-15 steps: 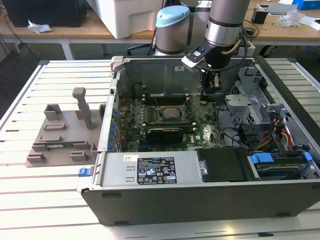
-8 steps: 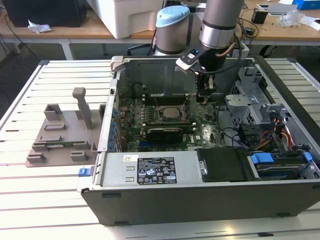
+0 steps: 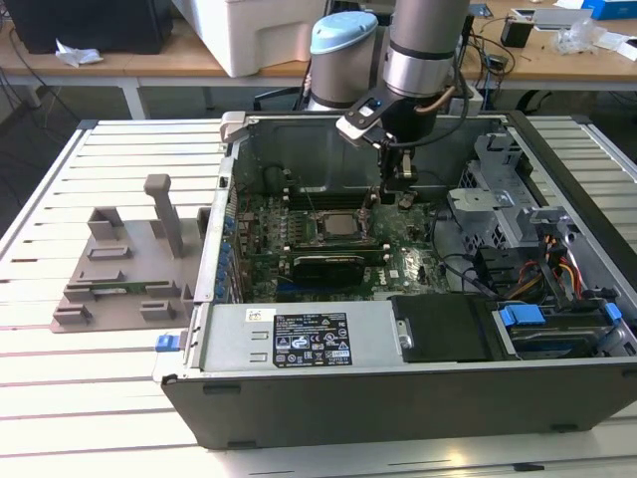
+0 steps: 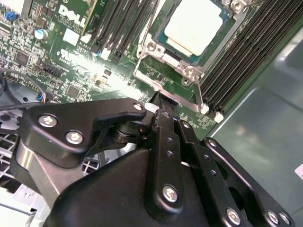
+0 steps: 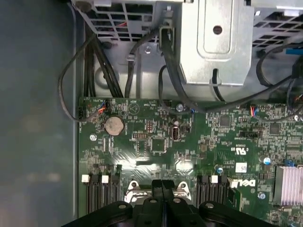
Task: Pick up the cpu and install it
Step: 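Close the cpu cover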
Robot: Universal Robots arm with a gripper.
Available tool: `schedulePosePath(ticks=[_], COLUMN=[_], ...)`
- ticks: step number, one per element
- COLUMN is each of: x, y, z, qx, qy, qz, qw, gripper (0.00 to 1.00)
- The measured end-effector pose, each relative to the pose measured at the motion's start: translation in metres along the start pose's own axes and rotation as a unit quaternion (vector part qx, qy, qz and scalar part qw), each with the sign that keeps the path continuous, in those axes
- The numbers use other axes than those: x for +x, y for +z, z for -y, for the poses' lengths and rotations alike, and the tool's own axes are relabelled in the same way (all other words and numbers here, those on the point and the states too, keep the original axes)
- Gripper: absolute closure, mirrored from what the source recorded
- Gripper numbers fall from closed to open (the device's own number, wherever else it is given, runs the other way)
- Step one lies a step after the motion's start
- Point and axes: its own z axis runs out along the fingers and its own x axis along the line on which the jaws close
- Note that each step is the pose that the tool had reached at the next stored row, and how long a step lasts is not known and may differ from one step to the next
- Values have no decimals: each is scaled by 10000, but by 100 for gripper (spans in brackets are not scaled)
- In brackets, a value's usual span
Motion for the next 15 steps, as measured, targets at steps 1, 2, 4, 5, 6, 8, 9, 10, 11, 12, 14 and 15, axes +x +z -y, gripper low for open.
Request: schedulePosePath(ticks=[1,2,4,5,6,8,9,10,11,12,14,15], x=[0,0,1,1,1,1,2,2,2,2,3,3], y=[1,1,3,3,4,5,6,7,7,9,10,11], z=[8,17,31,45,52,80,96,107,114,126,147,154], qx=[0,0,0,0,0,0,0,0,0,0,0,0], qy=[0,0,0,0,1,0,0,1,1,0,0,0], qz=[0,0,0,0,0,0,0,0,0,0,0,0], qw=[10000,10000,10000,10000,10000,10000,10000,10000,10000,10000,10000,10000], gripper=[89,89,89,89,89,89,89,89,89,89,89,89])
